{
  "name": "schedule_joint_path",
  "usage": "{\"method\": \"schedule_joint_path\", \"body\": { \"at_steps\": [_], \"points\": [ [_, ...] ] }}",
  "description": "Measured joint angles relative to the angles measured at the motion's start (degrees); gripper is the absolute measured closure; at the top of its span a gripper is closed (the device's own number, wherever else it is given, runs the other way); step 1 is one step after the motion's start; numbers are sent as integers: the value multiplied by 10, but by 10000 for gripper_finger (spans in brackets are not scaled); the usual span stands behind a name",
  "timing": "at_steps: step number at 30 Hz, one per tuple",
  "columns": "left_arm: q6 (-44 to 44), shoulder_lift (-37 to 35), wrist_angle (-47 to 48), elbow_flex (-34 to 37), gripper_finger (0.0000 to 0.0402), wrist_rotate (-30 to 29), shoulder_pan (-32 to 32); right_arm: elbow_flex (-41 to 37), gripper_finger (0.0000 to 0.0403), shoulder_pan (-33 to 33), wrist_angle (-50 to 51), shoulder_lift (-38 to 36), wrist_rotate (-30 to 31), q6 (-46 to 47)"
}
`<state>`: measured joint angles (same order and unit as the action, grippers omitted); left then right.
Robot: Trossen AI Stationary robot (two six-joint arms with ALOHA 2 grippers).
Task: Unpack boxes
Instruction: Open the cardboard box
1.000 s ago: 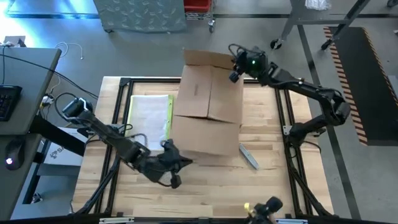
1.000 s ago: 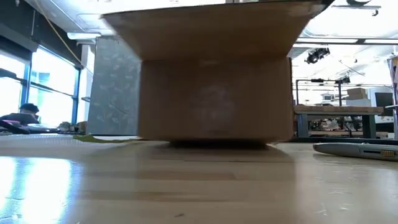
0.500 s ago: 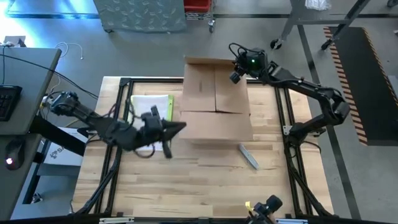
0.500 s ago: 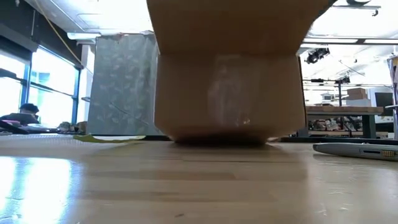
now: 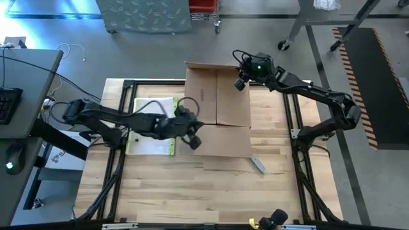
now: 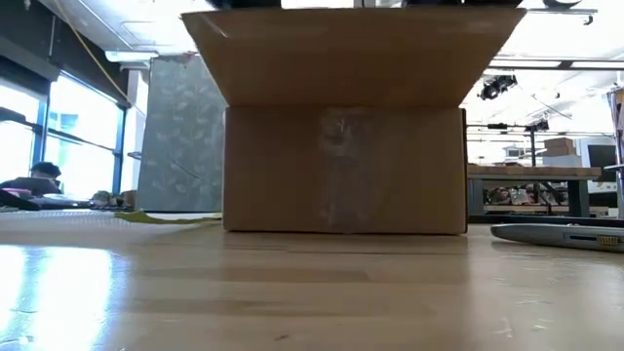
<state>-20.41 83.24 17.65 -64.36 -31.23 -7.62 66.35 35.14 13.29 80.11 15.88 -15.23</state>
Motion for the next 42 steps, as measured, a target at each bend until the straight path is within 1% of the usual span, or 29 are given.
{"method": "schedule_joint_path", "body": {
  "at_steps": [3,5,7,9,12,15,18,23,28,32,36,38,42],
  "points": [
    [-7,28,28,0,401,10,11,0,296,1,7,-11,6,11],
    [-11,46,34,0,401,21,14,0,281,6,6,-18,8,18],
    [-15,59,33,-2,401,26,14,0,266,11,0,-20,23,18],
    [-15,71,33,-3,401,29,13,0,252,21,-2,-20,48,9],
    [-16,83,34,-4,401,25,5,1,240,45,-12,-20,52,4],
    [-15,85,40,-3,401,20,-4,1,233,74,-17,-20,27,27],
    [-15,86,46,-3,401,2,-13,1,226,102,-12,-20,1,45],
    [-21,86,51,-2,402,-12,-24,1,191,150,-4,-20,-51,54],
    [-35,87,57,-1,401,-15,-38,0,157,201,29,-17,-76,77],
    [-49,87,70,-2,401,-17,-49,-15,151,236,65,-10,-107,99],
    [-69,86,99,-2,402,-34,-62,-38,153,247,107,0,-171,124],
    [-76,85,115,-2,402,-47,-68,-52,153,241,117,0,-202,129],
    [-81,84,140,-2,402,-71,-81,-69,153,217,177,1,-202,129]
  ]
}}
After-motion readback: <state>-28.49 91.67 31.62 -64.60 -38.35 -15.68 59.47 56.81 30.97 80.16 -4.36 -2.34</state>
